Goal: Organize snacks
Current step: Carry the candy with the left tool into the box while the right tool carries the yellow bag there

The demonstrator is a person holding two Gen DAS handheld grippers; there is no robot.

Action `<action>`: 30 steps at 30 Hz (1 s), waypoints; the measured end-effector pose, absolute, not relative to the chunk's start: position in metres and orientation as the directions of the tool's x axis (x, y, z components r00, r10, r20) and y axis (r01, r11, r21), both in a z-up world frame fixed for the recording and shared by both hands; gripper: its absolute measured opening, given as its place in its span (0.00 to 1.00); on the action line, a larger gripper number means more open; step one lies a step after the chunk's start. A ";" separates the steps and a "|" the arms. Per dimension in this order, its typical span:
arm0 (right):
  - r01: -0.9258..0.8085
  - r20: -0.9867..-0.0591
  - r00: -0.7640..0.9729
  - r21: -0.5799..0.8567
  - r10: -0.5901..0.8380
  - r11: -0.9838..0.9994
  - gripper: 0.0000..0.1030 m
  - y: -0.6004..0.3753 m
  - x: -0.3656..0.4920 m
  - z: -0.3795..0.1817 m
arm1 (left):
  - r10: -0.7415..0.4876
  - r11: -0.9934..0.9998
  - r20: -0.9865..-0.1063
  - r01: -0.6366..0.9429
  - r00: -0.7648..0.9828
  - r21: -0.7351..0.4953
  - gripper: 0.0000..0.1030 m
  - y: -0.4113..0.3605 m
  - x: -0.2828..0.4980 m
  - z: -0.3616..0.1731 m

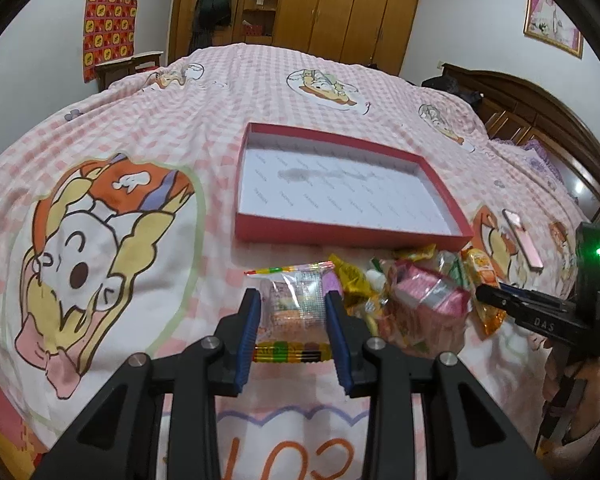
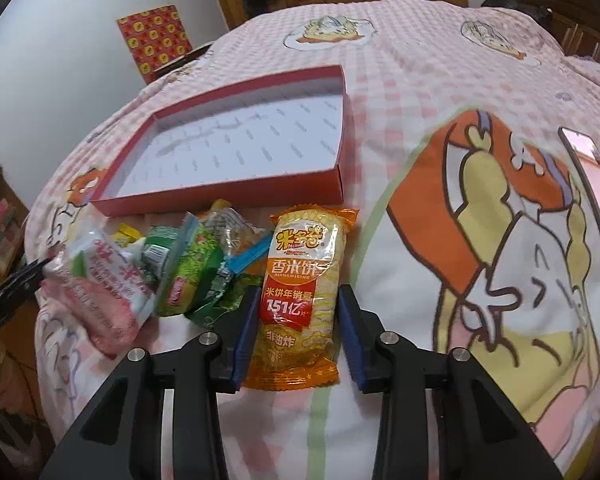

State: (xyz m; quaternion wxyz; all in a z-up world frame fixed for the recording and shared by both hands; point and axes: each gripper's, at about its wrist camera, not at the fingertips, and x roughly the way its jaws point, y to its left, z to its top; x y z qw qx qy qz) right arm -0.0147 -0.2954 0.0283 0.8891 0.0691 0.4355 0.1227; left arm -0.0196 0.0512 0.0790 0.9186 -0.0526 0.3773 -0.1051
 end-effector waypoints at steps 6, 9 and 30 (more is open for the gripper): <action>-0.175 -0.735 0.614 0.228 0.287 0.958 0.38 -0.303 -0.019 0.051 | -0.255 0.967 -0.681 0.181 0.686 -0.179 0.33 0.047 -0.005 0.093; -0.192 -0.733 0.608 0.238 0.306 0.952 0.38 -0.305 -0.016 0.060 | -0.251 0.968 -0.673 0.195 0.696 -0.159 0.33 0.043 0.004 0.104; -0.311 -0.737 0.538 0.278 0.409 0.909 0.38 -0.278 0.054 0.091 | -0.205 0.978 -0.685 0.177 0.699 -0.113 0.33 0.030 0.105 0.112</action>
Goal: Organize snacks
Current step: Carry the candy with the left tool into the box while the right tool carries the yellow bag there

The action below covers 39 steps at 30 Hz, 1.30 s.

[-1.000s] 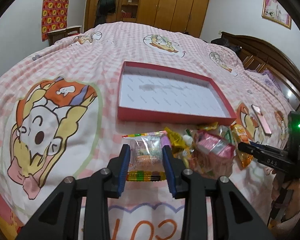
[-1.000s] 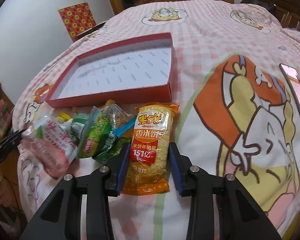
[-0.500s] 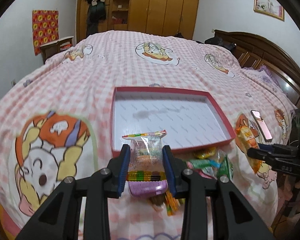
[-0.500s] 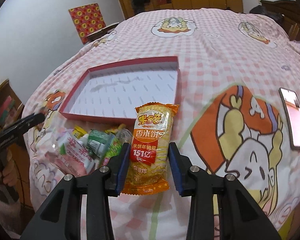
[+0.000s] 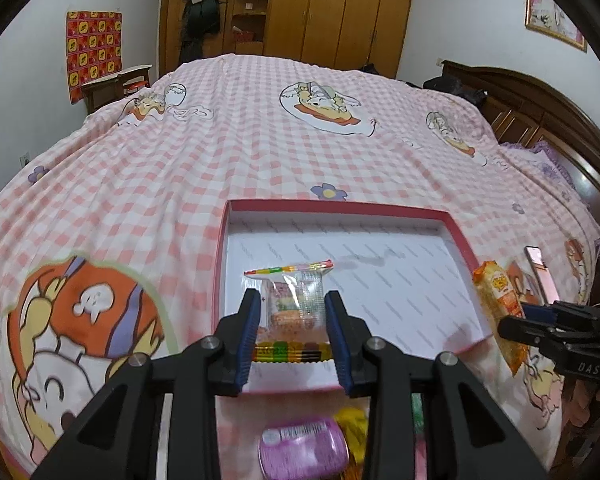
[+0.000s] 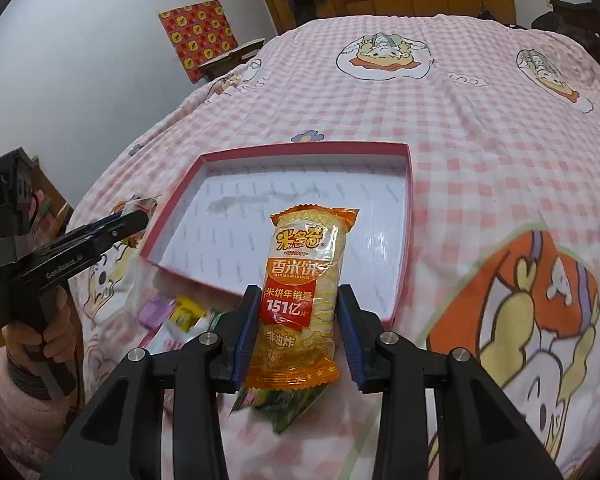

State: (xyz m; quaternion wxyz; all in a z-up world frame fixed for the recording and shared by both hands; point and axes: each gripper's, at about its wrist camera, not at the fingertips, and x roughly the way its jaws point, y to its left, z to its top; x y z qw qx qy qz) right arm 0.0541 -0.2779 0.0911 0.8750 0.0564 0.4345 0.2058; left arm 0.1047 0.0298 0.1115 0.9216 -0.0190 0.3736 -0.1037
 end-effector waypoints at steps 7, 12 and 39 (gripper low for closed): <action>-0.290 -0.766 0.530 0.240 0.364 0.926 0.38 -0.273 0.085 0.082 | -0.206 0.977 -0.691 0.191 0.692 -0.100 0.33 0.021 0.135 0.103; -0.283 -0.765 0.533 0.243 0.363 0.928 0.38 -0.272 0.109 0.076 | -0.221 0.974 -0.707 0.188 0.672 -0.125 0.33 0.018 0.157 0.092; -0.239 -0.779 0.563 0.166 0.276 0.957 0.38 -0.260 0.165 0.045 | -0.138 0.989 -0.751 0.137 0.646 -0.063 0.43 0.011 0.202 0.051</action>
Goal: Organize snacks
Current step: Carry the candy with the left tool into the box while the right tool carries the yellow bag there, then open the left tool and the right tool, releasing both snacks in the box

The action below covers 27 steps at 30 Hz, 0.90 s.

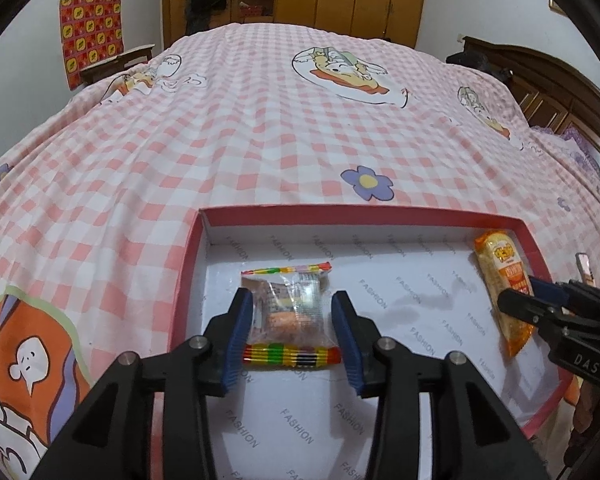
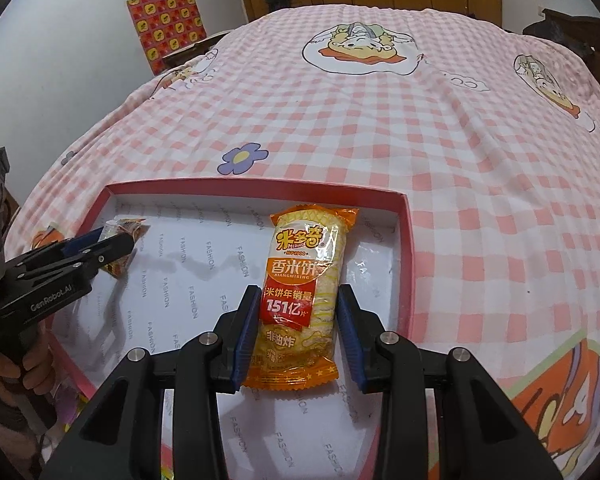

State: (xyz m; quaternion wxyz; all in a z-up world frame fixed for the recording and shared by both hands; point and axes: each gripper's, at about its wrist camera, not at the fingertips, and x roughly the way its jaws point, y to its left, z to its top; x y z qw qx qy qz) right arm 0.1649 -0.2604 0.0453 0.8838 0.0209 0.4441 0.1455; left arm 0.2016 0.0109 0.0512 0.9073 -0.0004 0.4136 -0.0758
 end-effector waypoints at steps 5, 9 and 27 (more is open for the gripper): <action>-0.242 -0.781 0.572 0.131 0.250 0.961 0.38 -0.258 0.166 0.041 | -0.137 0.988 -0.751 0.143 0.646 -0.057 0.46 0.010 0.202 0.051; -0.239 -0.781 0.575 0.127 0.245 0.963 0.37 -0.256 0.165 0.041 | -0.134 0.988 -0.751 0.150 0.647 -0.048 0.54 0.007 0.202 0.052; -0.243 -0.760 0.588 0.162 0.277 0.957 0.65 -0.254 0.162 0.047 | -0.174 0.984 -0.764 0.142 0.621 -0.109 0.62 0.016 0.191 0.061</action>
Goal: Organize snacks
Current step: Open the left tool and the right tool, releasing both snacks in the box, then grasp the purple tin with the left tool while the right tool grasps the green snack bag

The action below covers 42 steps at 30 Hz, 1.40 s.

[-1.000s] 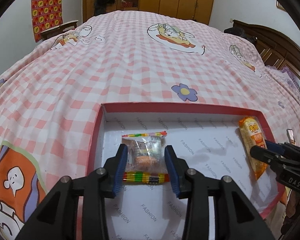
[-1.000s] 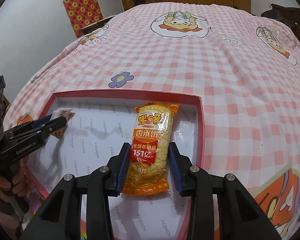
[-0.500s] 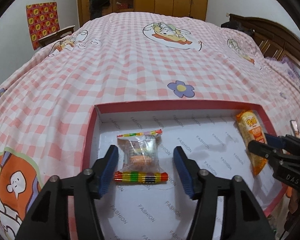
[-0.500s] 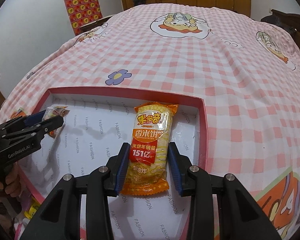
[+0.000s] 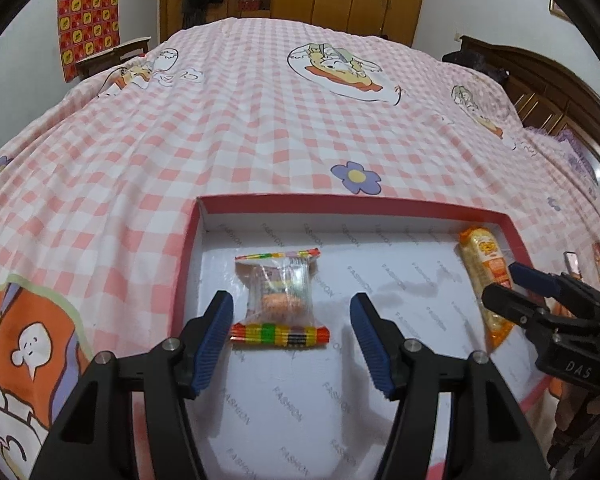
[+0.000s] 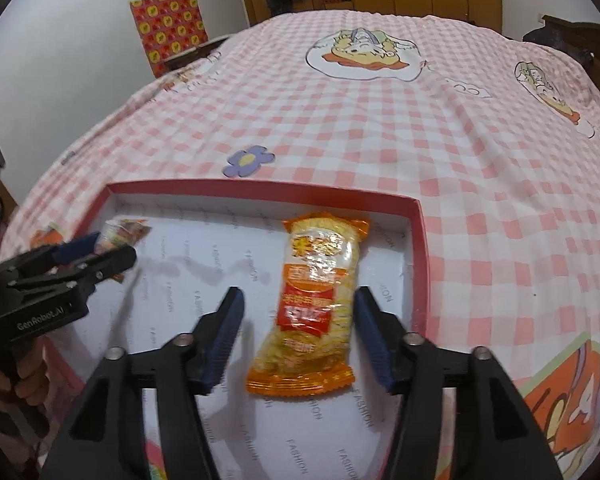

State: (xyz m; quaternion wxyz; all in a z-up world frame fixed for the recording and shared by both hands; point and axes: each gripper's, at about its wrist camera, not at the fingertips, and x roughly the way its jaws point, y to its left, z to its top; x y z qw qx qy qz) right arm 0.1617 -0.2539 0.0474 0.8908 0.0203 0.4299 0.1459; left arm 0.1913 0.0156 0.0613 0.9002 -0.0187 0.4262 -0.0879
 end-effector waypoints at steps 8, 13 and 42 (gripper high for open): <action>-0.252 -0.715 0.633 0.172 0.296 0.952 0.68 -0.258 0.143 0.067 | -0.195 0.980 -0.739 0.151 0.645 -0.127 0.63 0.023 0.170 0.080; -0.246 -0.711 0.625 0.212 0.322 0.946 0.68 -0.260 0.124 0.073 | -0.211 0.977 -0.726 0.159 0.654 -0.141 0.63 0.027 0.148 0.089; -0.244 -0.688 0.621 0.286 0.375 0.927 0.68 -0.273 0.013 0.069 | -0.235 0.972 -0.774 0.124 0.588 -0.201 0.67 0.049 0.044 0.064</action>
